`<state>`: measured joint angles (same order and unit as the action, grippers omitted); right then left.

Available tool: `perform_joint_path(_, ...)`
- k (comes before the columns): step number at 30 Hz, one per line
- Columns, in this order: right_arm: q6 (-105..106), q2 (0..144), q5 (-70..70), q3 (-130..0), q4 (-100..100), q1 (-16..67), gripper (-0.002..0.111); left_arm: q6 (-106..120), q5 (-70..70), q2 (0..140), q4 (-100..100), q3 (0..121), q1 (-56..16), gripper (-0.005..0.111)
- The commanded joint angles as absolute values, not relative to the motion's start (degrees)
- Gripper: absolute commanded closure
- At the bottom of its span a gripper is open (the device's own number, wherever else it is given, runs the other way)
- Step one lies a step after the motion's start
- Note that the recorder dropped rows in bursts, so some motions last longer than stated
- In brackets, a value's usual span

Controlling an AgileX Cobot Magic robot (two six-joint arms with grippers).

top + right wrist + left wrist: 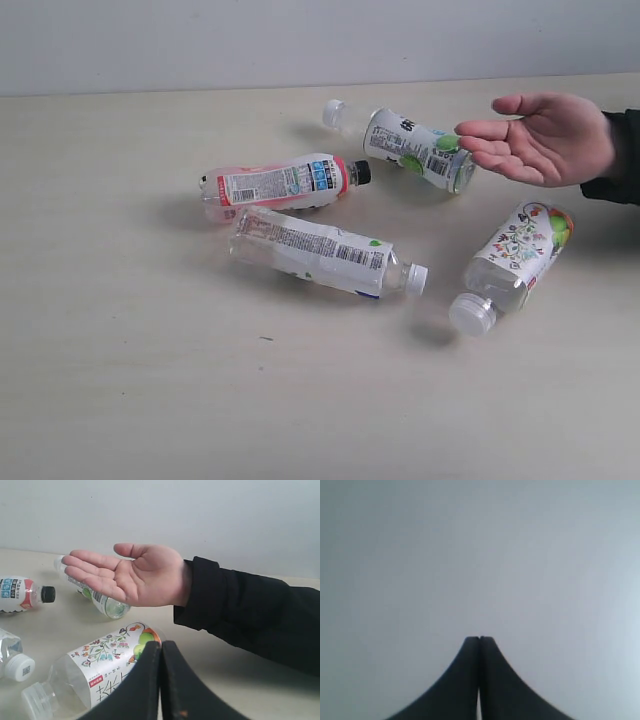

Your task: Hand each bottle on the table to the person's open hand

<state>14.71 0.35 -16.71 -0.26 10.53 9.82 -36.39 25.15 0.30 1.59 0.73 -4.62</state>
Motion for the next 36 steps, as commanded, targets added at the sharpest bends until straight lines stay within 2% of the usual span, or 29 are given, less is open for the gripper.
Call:
perform_joint_path(1,14.88,0.00,-16.39,0.00,10.57,9.50,0.108,-34.43,20.47,7.04,1.20,12.88,-4.58,0.107)
perform_joint_path(4,14.88,0.00,-16.39,0.00,10.57,9.50,0.108,-31.73,4.09,24.48,1.44,25.44,-4.58,0.107)
perform_joint_path(10,14.88,0.00,-16.39,0.00,10.57,9.50,0.108,-24.02,-23.42,49.64,2.19,39.08,-4.58,0.107)
perform_joint_path(19,14.88,0.00,-16.39,0.00,10.57,9.50,0.108,6.43,-50.48,73.97,-20.15,54.27,-4.93,0.107)
perform_joint_path(22,14.88,0.00,-16.39,0.00,10.57,9.50,0.108,13.46,-55.07,77.59,-19.68,57.80,-8.38,0.107)
perform_joint_path(29,14.88,0.00,-16.39,0.00,10.57,9.50,0.108,14.76,-61.81,82.90,-2.31,64.81,-23.52,0.107)
perform_joint_path(36,14.88,0.00,-16.39,0.00,10.57,9.50,0.108,14.95,-67.77,90.30,-1.10,72.95,-33.09,0.107)
